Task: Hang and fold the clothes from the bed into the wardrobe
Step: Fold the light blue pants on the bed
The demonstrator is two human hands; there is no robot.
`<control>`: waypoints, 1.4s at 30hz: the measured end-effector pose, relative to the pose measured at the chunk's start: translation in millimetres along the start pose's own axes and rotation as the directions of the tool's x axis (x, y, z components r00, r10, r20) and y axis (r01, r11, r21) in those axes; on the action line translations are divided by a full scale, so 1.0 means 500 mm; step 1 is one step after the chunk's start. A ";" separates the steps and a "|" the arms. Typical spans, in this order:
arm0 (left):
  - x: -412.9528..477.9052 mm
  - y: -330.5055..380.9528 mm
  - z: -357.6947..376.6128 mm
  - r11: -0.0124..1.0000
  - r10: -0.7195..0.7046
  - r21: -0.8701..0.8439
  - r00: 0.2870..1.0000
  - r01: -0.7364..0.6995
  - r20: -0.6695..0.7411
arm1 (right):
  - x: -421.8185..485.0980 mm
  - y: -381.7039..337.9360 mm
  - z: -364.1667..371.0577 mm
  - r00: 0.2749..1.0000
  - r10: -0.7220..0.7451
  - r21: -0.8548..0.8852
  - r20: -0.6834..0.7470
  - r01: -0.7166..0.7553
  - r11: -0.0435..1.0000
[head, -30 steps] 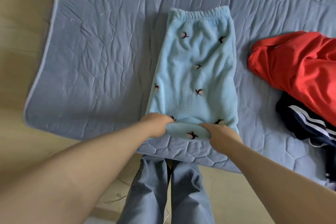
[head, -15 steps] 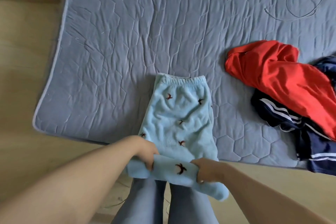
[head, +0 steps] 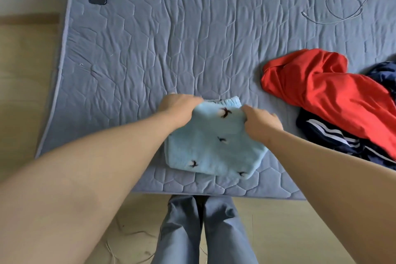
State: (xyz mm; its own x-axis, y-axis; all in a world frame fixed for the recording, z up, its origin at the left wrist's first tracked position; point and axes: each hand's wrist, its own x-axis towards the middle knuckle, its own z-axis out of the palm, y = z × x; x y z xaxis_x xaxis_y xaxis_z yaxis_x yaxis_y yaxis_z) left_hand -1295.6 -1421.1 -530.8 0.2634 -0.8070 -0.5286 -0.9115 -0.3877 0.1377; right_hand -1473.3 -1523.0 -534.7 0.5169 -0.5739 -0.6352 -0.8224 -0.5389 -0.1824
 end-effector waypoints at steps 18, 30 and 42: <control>0.063 -0.011 0.315 0.987 0.078 0.147 0.991 -0.061 -0.109 | 0.115 -0.001 0.257 0.997 0.002 -0.038 -0.083 -0.005 0.999; 0.206 -0.047 0.428 0.989 0.125 0.119 0.904 -0.083 -0.408 | 0.282 0.032 0.361 0.995 -0.016 -0.013 -0.096 0.015 1.000; 0.187 -0.057 0.428 0.833 -0.392 -0.514 0.875 0.207 -0.283 | 0.235 0.075 0.363 0.958 0.264 0.413 -0.111 -0.197 0.889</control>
State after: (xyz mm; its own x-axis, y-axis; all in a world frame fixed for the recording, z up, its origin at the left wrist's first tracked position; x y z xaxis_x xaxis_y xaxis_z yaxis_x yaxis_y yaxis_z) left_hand -1312.6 -1390.0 -763.2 0.6773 -0.6804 -0.2801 -0.5420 -0.7188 0.4354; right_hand -1486.6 -1498.6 -752.2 0.3044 -0.7605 -0.5736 -0.9314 -0.1113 -0.3466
